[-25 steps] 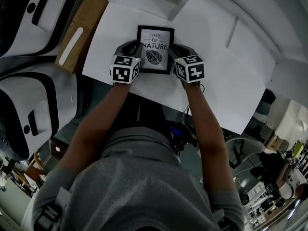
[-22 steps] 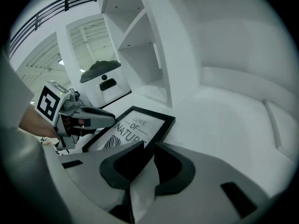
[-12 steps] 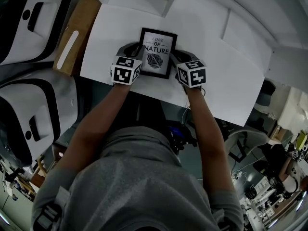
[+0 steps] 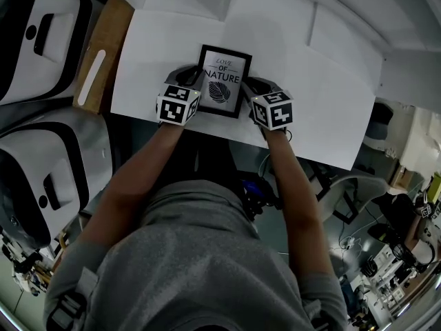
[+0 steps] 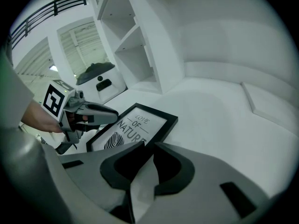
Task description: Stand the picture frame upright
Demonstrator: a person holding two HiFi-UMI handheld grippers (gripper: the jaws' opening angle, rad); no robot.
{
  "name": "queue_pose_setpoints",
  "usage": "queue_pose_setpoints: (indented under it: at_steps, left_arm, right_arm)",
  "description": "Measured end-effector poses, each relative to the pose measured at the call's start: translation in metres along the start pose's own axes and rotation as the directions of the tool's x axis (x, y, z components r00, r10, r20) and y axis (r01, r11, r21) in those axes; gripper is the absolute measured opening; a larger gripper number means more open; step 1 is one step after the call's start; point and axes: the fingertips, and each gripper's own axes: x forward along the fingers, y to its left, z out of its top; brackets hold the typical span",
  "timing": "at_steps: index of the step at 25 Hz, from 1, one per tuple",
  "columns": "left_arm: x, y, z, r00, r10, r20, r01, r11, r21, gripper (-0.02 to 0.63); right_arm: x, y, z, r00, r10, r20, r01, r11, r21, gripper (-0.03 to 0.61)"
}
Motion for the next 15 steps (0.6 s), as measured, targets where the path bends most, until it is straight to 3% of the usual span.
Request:
queue_pose_setpoints:
  at_steps: [15]
  left_arm:
    - [-0.012,-0.024,-0.022,0.993,-0.098,-0.071,0.103,0.993,0.059,0.071]
  right_arm:
    - [-0.018,0.012,-0.033,0.999,0.029,-0.024,-0.028,0.999,0.047,0.071]
